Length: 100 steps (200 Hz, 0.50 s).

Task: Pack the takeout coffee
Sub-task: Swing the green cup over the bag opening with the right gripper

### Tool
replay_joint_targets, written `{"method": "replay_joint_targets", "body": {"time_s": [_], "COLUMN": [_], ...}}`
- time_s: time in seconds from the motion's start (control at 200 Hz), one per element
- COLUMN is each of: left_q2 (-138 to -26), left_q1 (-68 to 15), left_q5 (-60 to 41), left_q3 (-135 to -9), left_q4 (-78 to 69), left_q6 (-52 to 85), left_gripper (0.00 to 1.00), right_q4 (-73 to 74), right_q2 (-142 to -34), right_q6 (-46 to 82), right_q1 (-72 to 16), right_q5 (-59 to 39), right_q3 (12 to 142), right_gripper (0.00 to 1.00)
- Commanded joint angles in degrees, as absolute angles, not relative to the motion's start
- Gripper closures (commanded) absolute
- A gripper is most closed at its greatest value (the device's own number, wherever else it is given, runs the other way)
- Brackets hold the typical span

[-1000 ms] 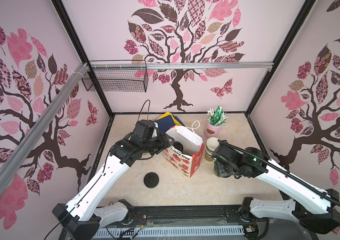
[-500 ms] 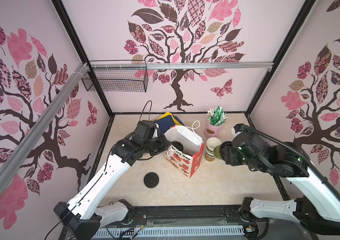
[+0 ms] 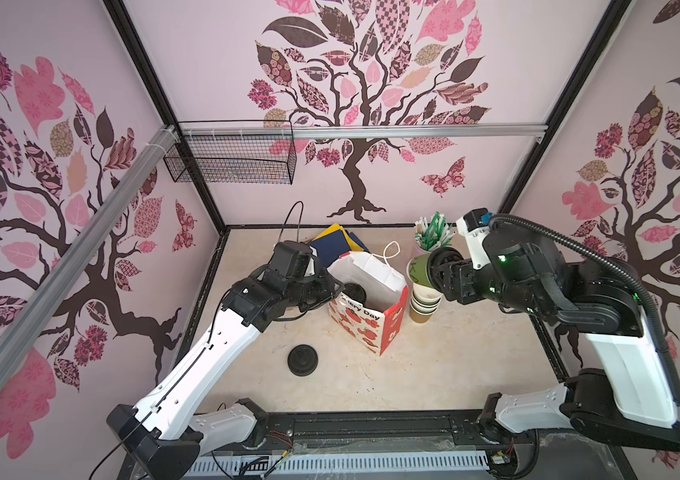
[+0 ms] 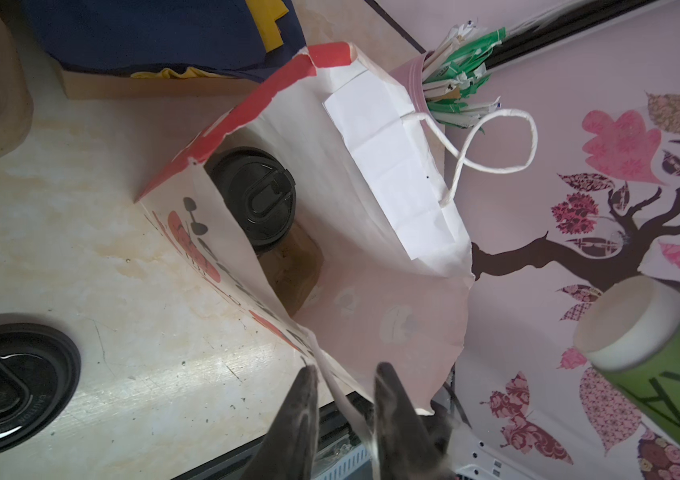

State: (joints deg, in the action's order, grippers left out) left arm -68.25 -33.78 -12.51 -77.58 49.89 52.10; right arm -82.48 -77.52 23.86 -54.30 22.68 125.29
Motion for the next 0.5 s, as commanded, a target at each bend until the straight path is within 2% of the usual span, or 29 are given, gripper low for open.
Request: {"method": "replay_joint_targets", "body": {"time_s": [0.0,0.185,0.26,0.495], "left_q2": [-67.0,-67.1,-67.4,-68.2], "left_q1": [-33.9,-33.9,-33.9,-33.9], "left_q5": [-11.2,-10.3,-10.3,-11.5], "left_q3": [-78.7,-78.8,-78.6,-77.5], "left_q4": [50.3,50.2,50.2,49.6], "left_q6": [51.5,51.6,51.4,51.3], "left_gripper": [0.63,0.42,0.37,0.34], "right_q4": [-80.5,-78.8,-78.8,-76.8], "right_q2": [-80.6,-85.1,-87.0,-92.8], "right_q6": [19.3,16.2,15.1,12.1], "right_q1": [-54.3,-54.3,-54.3,-54.2], "right_q5": [16.8,13.3,13.1,12.5], "right_q3": [128.2,126.0,124.9,122.1], "right_gripper": [0.35,0.35,0.35,0.33]}}
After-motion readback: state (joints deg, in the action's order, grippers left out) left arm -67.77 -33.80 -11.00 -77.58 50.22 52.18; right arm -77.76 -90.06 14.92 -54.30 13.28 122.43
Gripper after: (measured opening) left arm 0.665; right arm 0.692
